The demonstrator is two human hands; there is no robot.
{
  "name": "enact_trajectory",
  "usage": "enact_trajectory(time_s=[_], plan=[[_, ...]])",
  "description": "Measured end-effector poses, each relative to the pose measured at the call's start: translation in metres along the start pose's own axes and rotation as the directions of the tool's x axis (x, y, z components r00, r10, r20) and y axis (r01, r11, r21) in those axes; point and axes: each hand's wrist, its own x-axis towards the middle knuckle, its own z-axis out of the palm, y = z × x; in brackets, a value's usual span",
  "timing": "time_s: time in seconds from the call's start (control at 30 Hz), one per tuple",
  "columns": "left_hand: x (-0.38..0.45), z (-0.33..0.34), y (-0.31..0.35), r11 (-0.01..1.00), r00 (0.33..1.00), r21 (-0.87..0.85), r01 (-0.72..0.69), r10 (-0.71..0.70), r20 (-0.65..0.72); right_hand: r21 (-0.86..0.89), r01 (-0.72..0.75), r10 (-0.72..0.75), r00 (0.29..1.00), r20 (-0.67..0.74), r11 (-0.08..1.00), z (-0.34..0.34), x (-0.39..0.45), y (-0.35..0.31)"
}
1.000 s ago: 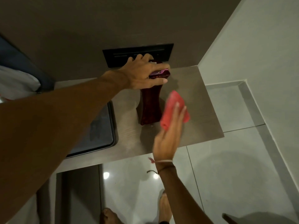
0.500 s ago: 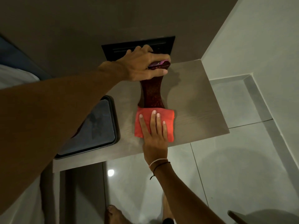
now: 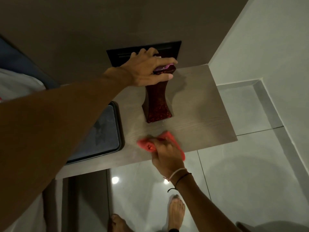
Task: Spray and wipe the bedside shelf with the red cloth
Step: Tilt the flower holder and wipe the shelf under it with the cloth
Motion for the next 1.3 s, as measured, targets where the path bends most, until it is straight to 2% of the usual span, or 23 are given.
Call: enact_trajectory(time_s=[0.07, 0.1, 0.13, 0.2, 0.23, 0.27, 0.3, 0.37, 0.43, 0.53, 0.67, 0.77, 0.87, 0.9, 0.93, 0.97, 1.0, 1.03, 1.07, 1.1, 1.2, 1.23, 1.3], plan=[[0.000, 0.001, -0.001, 1.000, 1.000, -0.002, 0.000, 0.000, -0.014, 0.310, -0.168, 0.170, 0.985, 0.022, 0.936, -0.014, -0.006, 0.005], [0.001, 0.001, -0.001, 1.000, 1.000, -0.006, 0.003, -0.003, -0.022, 0.439, -0.233, 0.272, 0.962, -0.029, 0.868, -0.019, -0.008, 0.008], [0.001, 0.001, -0.001, 1.000, 1.000, -0.004, 0.011, -0.011, -0.029, 0.494, -0.259, 0.368, 0.920, -0.136, 0.830, -0.025, -0.007, 0.009], [0.000, 0.001, -0.001, 1.000, 0.999, 0.000, 0.016, -0.016, -0.031, 0.530, -0.300, 0.518, 0.789, -0.330, 0.794, -0.031, 0.008, 0.013], [0.001, 0.001, -0.001, 1.000, 0.999, 0.000, 0.015, -0.015, -0.034, 0.539, -0.315, 0.559, 0.737, -0.379, 0.781, -0.034, 0.020, 0.015], [0.001, 0.001, 0.000, 1.000, 0.999, 0.001, 0.017, -0.017, -0.038, 0.510, -0.331, 0.559, 0.726, -0.400, 0.794, -0.035, 0.034, 0.017], [0.001, 0.002, -0.001, 1.000, 0.999, 0.002, 0.023, -0.023, -0.040, 0.427, -0.366, 0.532, 0.756, -0.382, 0.827, -0.032, 0.047, 0.018], [0.002, 0.000, -0.002, 0.999, 0.999, -0.009, 0.035, -0.035, -0.032, 0.108, -0.481, 0.492, 0.836, -0.244, 0.870, -0.016, 0.063, 0.017], [0.002, -0.002, -0.005, 1.000, 0.999, -0.003, 0.029, -0.030, -0.019, -0.106, -0.514, 0.496, 0.854, -0.157, 0.851, 0.007, 0.066, 0.015], [0.005, -0.004, -0.013, 1.000, 0.999, -0.001, 0.030, -0.030, -0.025, -0.180, -0.433, 0.413, 0.900, -0.137, 0.883, 0.023, 0.064, 0.015], [0.008, -0.004, -0.020, 0.999, 0.998, -0.018, 0.048, -0.049, -0.047, -0.312, -0.183, 0.190, 0.982, -0.006, 0.932, 0.024, 0.063, 0.026], [0.011, -0.004, -0.016, 0.999, 0.998, -0.021, 0.042, -0.043, -0.042, -0.294, 0.013, 0.019, 0.994, 0.104, 0.956, 0.021, 0.060, 0.028], [0.009, -0.005, -0.012, 0.998, 0.999, -0.035, 0.043, -0.044, -0.027, -0.206, 0.221, -0.179, 0.962, 0.206, 0.953, 0.014, 0.046, 0.027], [0.008, -0.005, -0.012, 0.998, 0.999, -0.043, 0.045, -0.046, -0.026, -0.100, 0.237, -0.210, 0.952, 0.221, 0.966, 0.012, 0.039, 0.024], [0.007, -0.005, -0.011, 0.998, 0.998, -0.046, 0.047, -0.049, -0.027, 0.054, 0.188, -0.196, 0.954, 0.226, 0.981, 0.010, 0.032, 0.021], [0.005, -0.005, -0.009, 0.998, 0.998, -0.039, 0.044, -0.046, -0.031, 0.225, 0.075, -0.129, 0.963, 0.236, 0.972, 0.005, 0.026, 0.018], [0.004, -0.004, -0.006, 0.999, 0.999, -0.025, 0.036, -0.037, -0.033, 0.399, -0.089, -0.019, 0.966, 0.259, 0.912, -0.001, 0.020, 0.016], [0.001, -0.002, -0.003, 1.000, 0.999, -0.006, 0.022, -0.022, -0.035, 0.559, -0.255, 0.107, 0.953, 0.284, 0.789, -0.007, 0.015, 0.016], [-0.002, 0.000, 0.000, 1.000, 0.999, 0.022, 0.006, -0.005, -0.038, 0.694, -0.354, 0.225, 0.935, 0.274, 0.627, -0.016, 0.009, 0.015], [-0.005, 0.003, 0.004, 0.998, 0.999, 0.056, -0.009, 0.011, -0.044, 0.795, -0.384, 0.355, 0.907, 0.228, 0.470, -0.026, 0.004, 0.015], [-0.015, 0.013, 0.010, 0.990, 0.997, 0.138, -0.027, 0.037, -0.070, 0.951, -0.299, 0.683, 0.711, 0.167, 0.079, -0.054, 0.003, 0.013], [-0.017, 0.015, 0.011, 0.988, 0.996, 0.152, -0.027, 0.040, -0.083, 0.969, -0.245, 0.725, 0.673, 0.145, 0.034, -0.061, 0.011, 0.014], [-0.018, 0.017, 0.012, 0.986, 0.993, 0.165, -0.038, 0.055, -0.101, 0.990, -0.134, 0.738, 0.664, 0.118, -0.037, -0.071, 0.044, 0.016]])
